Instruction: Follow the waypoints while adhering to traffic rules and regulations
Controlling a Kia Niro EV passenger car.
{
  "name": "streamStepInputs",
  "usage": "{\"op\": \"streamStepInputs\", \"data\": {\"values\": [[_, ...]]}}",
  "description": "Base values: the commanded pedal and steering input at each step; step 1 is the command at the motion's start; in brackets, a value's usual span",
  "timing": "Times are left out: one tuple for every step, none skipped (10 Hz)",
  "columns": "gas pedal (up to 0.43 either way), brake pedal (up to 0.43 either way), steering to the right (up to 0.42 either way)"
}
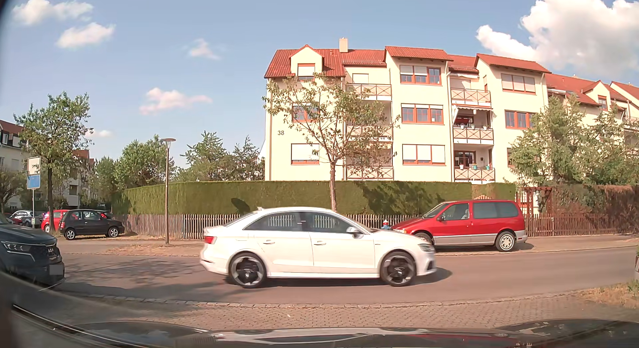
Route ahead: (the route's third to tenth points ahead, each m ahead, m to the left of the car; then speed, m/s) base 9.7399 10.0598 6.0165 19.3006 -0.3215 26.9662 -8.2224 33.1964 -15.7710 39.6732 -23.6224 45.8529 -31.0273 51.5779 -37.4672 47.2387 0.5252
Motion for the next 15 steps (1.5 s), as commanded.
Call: {"op": "streamStepInputs", "data": {"values": [[0.000,0.037,-0.002],[0.000,0.030,-0.002],[0.000,0.037,-0.002],[0.000,0.037,-0.003],[0.000,0.037,-0.008],[0.000,0.043,-0.010],[0.000,0.037,-0.011],[0.000,0.037,-0.015],[0.000,0.055,-0.021],[0.000,0.079,-0.025],[0.000,0.122,-0.026],[0.000,0.128,-0.026],[0.000,0.128,-0.026],[0.000,0.122,-0.027],[0.000,0.128,-0.027]]}}
